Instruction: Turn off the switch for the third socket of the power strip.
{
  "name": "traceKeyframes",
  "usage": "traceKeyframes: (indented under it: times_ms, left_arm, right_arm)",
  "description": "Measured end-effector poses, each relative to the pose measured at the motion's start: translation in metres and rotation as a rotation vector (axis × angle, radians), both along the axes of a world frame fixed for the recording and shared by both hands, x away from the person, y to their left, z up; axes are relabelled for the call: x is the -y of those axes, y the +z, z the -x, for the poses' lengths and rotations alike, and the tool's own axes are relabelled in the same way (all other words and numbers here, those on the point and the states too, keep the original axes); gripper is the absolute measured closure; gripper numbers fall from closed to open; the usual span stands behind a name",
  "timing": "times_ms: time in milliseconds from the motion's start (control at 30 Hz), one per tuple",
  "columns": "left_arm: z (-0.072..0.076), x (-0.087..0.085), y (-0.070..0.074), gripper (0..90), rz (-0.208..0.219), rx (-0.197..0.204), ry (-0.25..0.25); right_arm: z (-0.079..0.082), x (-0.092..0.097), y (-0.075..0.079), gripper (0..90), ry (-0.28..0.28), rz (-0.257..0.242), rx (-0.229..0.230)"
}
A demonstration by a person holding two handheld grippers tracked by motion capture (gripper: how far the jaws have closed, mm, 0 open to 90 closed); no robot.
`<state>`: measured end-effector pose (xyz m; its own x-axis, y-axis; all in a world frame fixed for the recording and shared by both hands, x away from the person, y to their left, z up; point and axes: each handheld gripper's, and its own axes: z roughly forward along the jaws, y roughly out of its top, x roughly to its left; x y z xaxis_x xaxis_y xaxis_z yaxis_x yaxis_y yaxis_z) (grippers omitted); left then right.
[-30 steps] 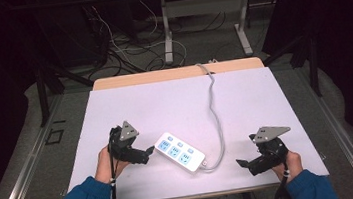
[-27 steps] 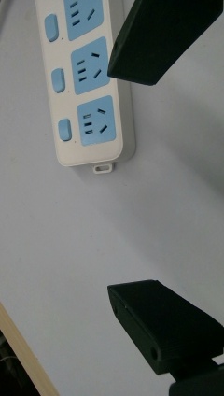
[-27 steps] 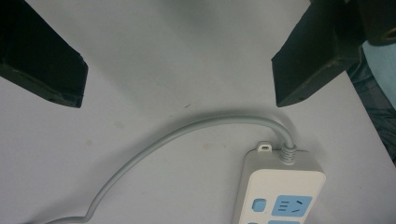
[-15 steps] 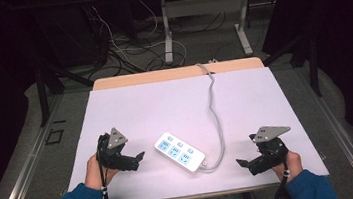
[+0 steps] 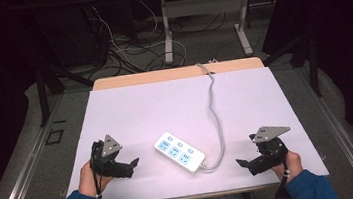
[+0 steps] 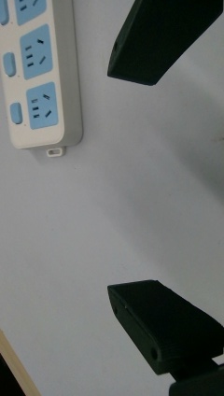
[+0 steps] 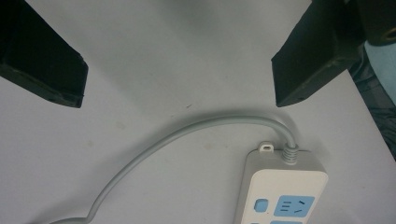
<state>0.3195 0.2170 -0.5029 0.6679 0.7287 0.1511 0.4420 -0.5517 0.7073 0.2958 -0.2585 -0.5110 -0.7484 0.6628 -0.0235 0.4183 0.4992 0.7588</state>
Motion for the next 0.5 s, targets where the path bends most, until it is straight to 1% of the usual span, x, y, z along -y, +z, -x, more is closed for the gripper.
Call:
traceKeyframes:
  times_ms: [33, 67, 100, 133, 200, 233, 267, 333, 367, 467, 500]
  left_arm:
    - [0.001, -0.002, 0.000, 0.2, -0.010, -0.006, -0.003]
    - [0.001, -0.004, -0.001, 0.2, -0.014, 0.000, 0.001]
    - [0.002, -0.005, -0.002, 0.2, 0.000, -0.005, 0.008]
    - [0.003, -0.006, -0.002, 0.2, -0.003, -0.009, 0.010]
    - [0.004, -0.009, -0.002, 0.2, -0.006, 0.002, 0.014]
    - [0.005, -0.010, -0.002, 0.2, 0.005, -0.002, 0.013]
    - [0.006, -0.012, -0.002, 0.2, 0.002, 0.004, 0.017]
    - [0.007, -0.014, -0.002, 0.2, 0.002, 0.002, 0.018]
    - [0.008, -0.014, -0.003, 0.2, 0.011, 0.009, 0.020]
    - [0.010, -0.018, -0.003, 0.2, 0.004, 0.002, 0.021]
    - [0.010, -0.019, -0.004, 0.2, 0.000, 0.020, 0.023]
  right_arm:
    - [0.000, 0.000, 0.000, 2.9, -0.002, -0.001, 0.004]
    - [0.000, 0.000, 0.000, 3.0, 0.001, -0.002, 0.002]
    - [0.000, 0.000, 0.000, 3.0, 0.003, 0.001, -0.001]
    - [0.000, 0.000, 0.000, 2.9, 0.001, 0.000, -0.001]
    - [0.000, 0.000, 0.000, 3.0, -0.004, -0.002, 0.004]
    - [0.000, 0.000, 0.000, 3.0, -0.004, -0.001, 0.004]
    - [0.000, 0.000, 0.000, 3.0, -0.002, 0.000, 0.002]
    - [0.000, 0.000, 0.000, 3.0, -0.001, -0.001, 0.001]
    - [0.000, 0.000, 0.000, 3.0, 0.001, 0.001, 0.001]
    - [0.000, 0.000, 0.000, 3.0, -0.003, 0.004, 0.000]
    - [0.000, 0.000, 0.000, 3.0, -0.002, 0.002, -0.001]
